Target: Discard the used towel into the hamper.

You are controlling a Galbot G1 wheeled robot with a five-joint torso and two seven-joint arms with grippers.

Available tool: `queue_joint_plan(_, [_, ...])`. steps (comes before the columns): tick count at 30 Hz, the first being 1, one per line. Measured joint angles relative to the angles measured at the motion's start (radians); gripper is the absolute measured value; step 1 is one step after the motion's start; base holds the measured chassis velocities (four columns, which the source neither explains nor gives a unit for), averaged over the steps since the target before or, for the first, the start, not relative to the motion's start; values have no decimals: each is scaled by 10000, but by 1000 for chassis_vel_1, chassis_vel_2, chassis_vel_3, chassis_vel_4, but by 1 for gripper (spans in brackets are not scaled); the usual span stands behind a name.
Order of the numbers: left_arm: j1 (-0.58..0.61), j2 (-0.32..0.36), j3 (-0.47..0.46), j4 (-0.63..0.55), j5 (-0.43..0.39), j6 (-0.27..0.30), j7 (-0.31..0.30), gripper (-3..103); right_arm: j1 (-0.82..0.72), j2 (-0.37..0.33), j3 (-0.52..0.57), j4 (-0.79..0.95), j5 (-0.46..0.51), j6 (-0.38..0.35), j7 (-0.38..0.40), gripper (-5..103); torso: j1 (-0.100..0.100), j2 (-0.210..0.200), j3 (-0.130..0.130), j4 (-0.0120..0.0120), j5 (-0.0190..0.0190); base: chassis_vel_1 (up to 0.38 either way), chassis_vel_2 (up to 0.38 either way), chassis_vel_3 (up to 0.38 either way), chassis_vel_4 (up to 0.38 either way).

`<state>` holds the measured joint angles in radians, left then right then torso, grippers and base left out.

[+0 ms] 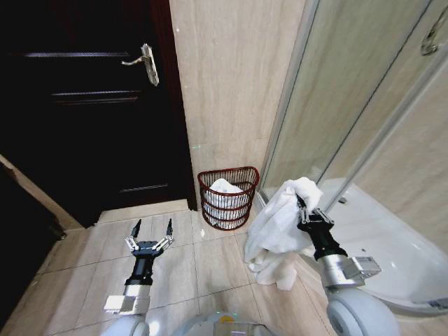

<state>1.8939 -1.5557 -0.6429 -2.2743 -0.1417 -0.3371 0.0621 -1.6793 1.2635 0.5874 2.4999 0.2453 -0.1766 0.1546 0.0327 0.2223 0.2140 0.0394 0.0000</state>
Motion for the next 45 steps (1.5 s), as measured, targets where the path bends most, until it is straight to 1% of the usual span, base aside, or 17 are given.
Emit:
queue_joint_plan(7, [-6, 4, -7, 35, 4, -35, 9, 100, 41, 53, -66, 0, -113, -132, -67, 9, 91, 330, 241, 0, 0, 0, 0, 0, 0])
queue_joint_plan(14, [-11, 25, -22, 60, 1, -56, 13, 100, 46, 97, -163, 0, -320, -156, -88, 9, 180, 587, 408, 0, 0, 0, 0, 0, 0])
queue_joint_plan(22, [-29, 58, -25, 193, 11, -189, 6, 100, 60, 150, -240, 1, -423, -137, -94, 9, 285, 924, 642, -1, 0, 0, 0, 0, 0])
queue_joint_plan(45, [-28, 61, -46, 208, -35, -235, -12, 100, 8, 280, -498, 1, -727, -2, -252, 9, 616, 1838, 1221, 0, 0, 3, 5, -7, -5])
